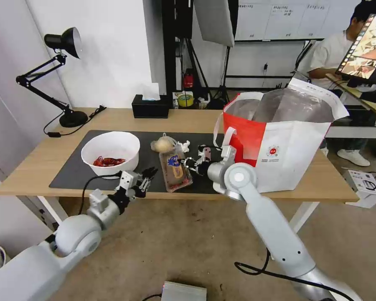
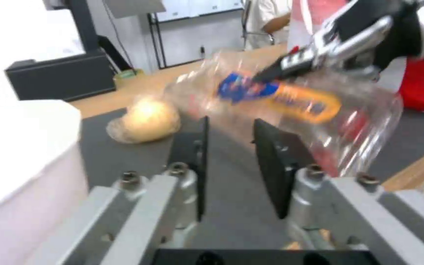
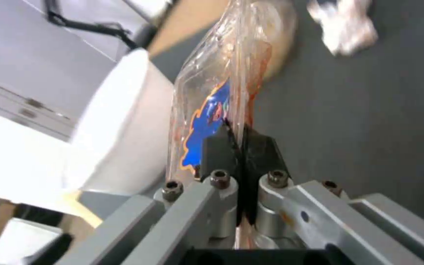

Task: Pick up the trash from the table and place it into the takeout bag.

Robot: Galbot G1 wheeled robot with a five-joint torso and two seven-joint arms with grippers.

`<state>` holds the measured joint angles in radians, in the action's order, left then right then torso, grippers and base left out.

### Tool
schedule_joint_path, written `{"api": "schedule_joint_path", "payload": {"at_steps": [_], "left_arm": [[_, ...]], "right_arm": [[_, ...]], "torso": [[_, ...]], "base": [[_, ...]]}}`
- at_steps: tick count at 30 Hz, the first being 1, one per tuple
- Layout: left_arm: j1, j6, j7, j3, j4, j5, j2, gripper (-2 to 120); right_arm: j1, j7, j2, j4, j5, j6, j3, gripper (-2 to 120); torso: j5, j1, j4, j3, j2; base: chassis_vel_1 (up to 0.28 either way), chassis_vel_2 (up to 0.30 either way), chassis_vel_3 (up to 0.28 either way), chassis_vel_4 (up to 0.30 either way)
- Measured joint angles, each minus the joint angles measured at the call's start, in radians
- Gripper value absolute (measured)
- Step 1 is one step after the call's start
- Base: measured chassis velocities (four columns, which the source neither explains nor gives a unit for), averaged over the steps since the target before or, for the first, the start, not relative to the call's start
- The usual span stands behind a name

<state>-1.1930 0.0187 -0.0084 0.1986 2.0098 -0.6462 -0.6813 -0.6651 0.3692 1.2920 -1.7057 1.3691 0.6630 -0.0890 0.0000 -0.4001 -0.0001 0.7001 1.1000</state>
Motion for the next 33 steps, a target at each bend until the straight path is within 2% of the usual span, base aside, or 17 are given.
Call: {"api": "schedule_joint_path", "payload": {"at_steps": [2,5,7,8,9,12,13,16,24,27,28,33], "left_arm": [[-0.025,0.003,0.0,0.023,0.008,0.006,-0.005,40],[-0.125,0.013,-0.001,0.111,0.036,0.033,-0.03,55],[-0.13,0.014,-0.001,0.116,0.038,0.035,-0.031,57],[-0.155,0.018,-0.001,0.137,0.042,0.043,-0.036,65],[-0.155,0.018,-0.001,0.137,0.042,0.043,-0.036,65],[-0.237,0.033,-0.001,0.215,0.054,0.069,-0.056,81],[-0.237,0.033,-0.001,0.215,0.054,0.069,-0.056,81],[-0.256,0.036,-0.001,0.234,0.056,0.077,-0.067,96],[-0.26,0.036,-0.004,0.231,0.057,0.082,-0.081,100],[-0.267,0.036,-0.006,0.227,0.063,0.085,-0.086,100],[-0.267,0.036,-0.006,0.227,0.063,0.085,-0.086,100],[-0.255,0.035,-0.009,0.206,0.064,0.086,-0.086,100]], "right_arm": [[-0.001,-0.018,-0.008,-0.013,0.0,-0.005,-0.007,0],[0.0,-0.076,-0.042,-0.077,0.006,-0.026,-0.038,0],[0.001,-0.077,-0.043,-0.079,0.006,-0.027,-0.039,0],[0.006,-0.082,-0.053,-0.101,0.015,-0.031,-0.049,0],[0.006,-0.082,-0.053,-0.101,0.015,-0.031,-0.049,0],[0.059,-0.075,-0.088,-0.185,0.065,-0.052,-0.097,0],[0.059,-0.075,-0.088,-0.185,0.065,-0.052,-0.097,0],[0.118,-0.037,-0.114,-0.22,0.109,-0.079,-0.135,0],[0.177,-0.006,-0.209,-0.231,0.13,-0.126,-0.2,0],[0.178,0.003,-0.306,-0.229,0.128,-0.17,-0.269,0],[0.178,0.003,-0.306,-0.229,0.128,-0.17,-0.269,0],[0.157,-0.026,-0.421,-0.199,0.072,-0.225,-0.34,0]], "torso": [[0.0,0.0,0.0,0.0,0.0],[0.0,0.0,0.0001,0.0,0.0],[0.0,0.0,0.0,0.0,0.0],[0.0,0.0,0.0,0.0,0.0],[0.0,0.0,0.0,0.0,0.0],[0.0,0.0,0.0002,0.0,0.0],[0.0,0.0,0.0002,0.0,0.0],[0.0001,0.0,0.0002,0.0,0.0],[0.0001,0.0,0.0002,0.0,0.0],[0.0002,0.0,0.0,0.0,0.0],[0.0002,0.0,0.0,0.0,0.0],[0.0002,0.0,-0.0001,0.0,0.0]], "base": [[0.0,0.0,0.0,0.0],[0.0,0.0,0.0,0.0],[0.0,0.0,0.0,0.0],[0.0,0.0,0.0,0.0],[0.0,0.0,0.0,0.0],[0.0,0.0,0.0,0.0],[0.0,0.0,0.0,0.0],[0.0,0.0,0.0,0.0],[0.0,0.0,0.0,0.0],[0.0,0.0,0.0,0.0],[0.0,0.0,0.0,0.0],[0.0,0.0,0.0,0.0]]}}
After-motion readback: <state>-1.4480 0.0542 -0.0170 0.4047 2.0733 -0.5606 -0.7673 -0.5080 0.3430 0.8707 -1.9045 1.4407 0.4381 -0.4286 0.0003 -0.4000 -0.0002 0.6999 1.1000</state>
